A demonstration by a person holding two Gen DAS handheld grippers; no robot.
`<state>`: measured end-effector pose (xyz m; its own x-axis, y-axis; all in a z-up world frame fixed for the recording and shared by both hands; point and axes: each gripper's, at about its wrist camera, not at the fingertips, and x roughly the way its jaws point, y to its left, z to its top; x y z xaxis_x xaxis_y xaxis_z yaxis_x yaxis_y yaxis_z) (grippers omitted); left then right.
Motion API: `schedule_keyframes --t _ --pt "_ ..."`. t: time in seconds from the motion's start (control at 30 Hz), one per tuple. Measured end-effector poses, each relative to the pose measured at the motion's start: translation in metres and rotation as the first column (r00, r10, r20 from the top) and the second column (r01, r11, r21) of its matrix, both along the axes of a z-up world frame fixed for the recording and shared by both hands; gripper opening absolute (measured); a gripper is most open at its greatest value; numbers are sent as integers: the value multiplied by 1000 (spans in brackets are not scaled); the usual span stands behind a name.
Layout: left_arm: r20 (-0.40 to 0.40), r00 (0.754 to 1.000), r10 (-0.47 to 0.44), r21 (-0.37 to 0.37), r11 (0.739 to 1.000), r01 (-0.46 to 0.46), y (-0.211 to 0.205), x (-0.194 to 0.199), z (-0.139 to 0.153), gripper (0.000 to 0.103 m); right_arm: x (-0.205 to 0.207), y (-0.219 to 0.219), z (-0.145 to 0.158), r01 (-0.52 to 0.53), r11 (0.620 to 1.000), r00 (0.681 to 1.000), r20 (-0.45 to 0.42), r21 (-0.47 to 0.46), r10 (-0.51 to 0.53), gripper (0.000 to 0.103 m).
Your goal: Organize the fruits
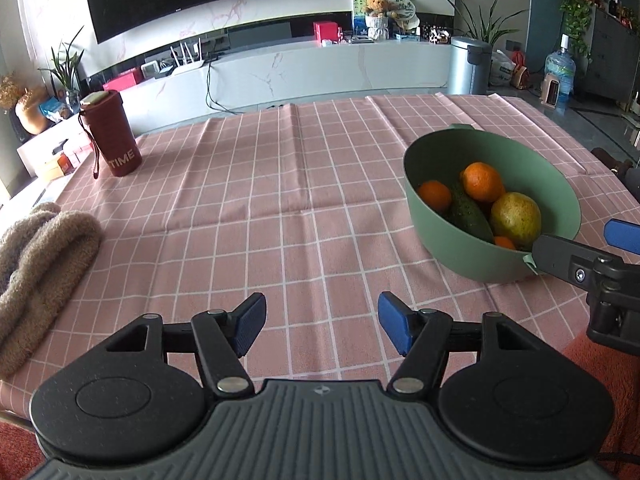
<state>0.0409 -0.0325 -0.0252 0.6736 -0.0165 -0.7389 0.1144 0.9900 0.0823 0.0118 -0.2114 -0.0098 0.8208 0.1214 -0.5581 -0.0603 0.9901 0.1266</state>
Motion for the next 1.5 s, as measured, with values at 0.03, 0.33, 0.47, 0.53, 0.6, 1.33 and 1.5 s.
schedule_keyframes --t 0.03,0.33,0.47,0.53,0.6,1.33,1.5 --pt "-10 1000 3 -1 1000 -3 1 1 -2 76 1 1 -1 -3 1000 1000 -3 -4 3 82" --pt "-46 999 21 2 1000 -21 4 5 -10 76 10 6 -10 -7 1000 999 -40 -26 6 82" --pt "-43 999 21 1 1000 -21 4 5 -9 76 10 7 -10 -1 1000 999 -42 -29 -1 82" --pt "-43 999 21 -2 1000 -21 5 5 -8 76 9 7 -10 2 1000 999 -40 -27 -3 82" --pt "-43 999 22 -1 1000 -22 5 5 -8 76 8 7 -10 2 1000 999 -39 -28 -3 82" --pt "-38 999 27 3 1000 -27 6 4 -4 76 8 6 -9 1 1000 999 -38 -25 -2 83" --pt "-37 999 28 3 1000 -28 6 4 -4 76 8 7 -10 -3 1000 999 -35 -20 2 83"
